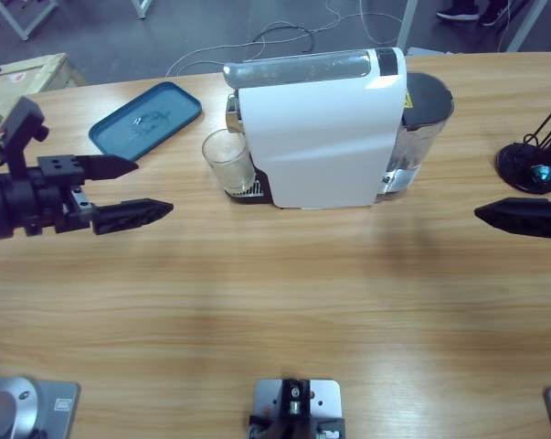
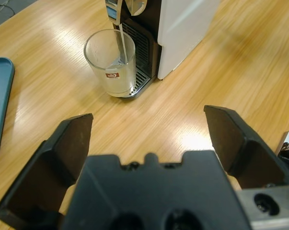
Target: Pour coffee
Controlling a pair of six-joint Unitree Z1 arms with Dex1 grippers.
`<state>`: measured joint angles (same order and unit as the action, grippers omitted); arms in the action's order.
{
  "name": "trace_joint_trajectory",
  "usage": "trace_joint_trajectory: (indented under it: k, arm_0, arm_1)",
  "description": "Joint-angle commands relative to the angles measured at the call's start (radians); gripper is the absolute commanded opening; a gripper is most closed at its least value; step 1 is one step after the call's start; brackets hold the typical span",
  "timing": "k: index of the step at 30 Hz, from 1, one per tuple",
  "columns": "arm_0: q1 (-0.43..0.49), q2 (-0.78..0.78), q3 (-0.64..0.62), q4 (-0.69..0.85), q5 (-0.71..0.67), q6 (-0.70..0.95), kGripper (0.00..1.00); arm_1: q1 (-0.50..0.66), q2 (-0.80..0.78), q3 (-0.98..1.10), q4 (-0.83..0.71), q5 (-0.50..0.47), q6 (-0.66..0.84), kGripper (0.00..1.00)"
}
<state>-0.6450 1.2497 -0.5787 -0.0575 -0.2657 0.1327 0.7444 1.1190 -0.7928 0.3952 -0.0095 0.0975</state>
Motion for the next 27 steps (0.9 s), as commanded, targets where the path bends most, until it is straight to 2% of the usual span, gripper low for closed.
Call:
trace_joint_trajectory:
  k: [1,15,19,22,25,27]
  arm_0:
    - [-0.010,0.037,0.026,-0.007,-0.014,0.015,0.996]
    - [-0.013,0.060,0.012,-0.007,-0.012,0.036,0.996]
    - [-0.009,0.039,0.024,-0.033,-0.025,0.120,0.996]
    - [0.042,0.070,0.023,-0.091,-0.023,0.190,0.996]
    - [0.143,0.195,0.015,-0.183,-0.106,0.268,0.996]
    - [0.166,0.281,-0.004,-0.252,-0.134,0.318,0.996]
  arm_1:
    - [0.006,0.037,0.009,0.006,-0.003,-0.003,1.000]
    - [0.005,0.046,0.028,-0.012,0.002,0.012,1.000]
    - [0.005,0.045,0.035,-0.019,0.003,0.015,1.000]
    - [0.005,0.047,0.036,-0.019,0.003,0.015,1.000]
    - [0.005,0.050,0.042,-0.018,0.002,0.022,1.000]
    - [0.005,0.045,0.053,-0.015,0.003,0.029,1.000]
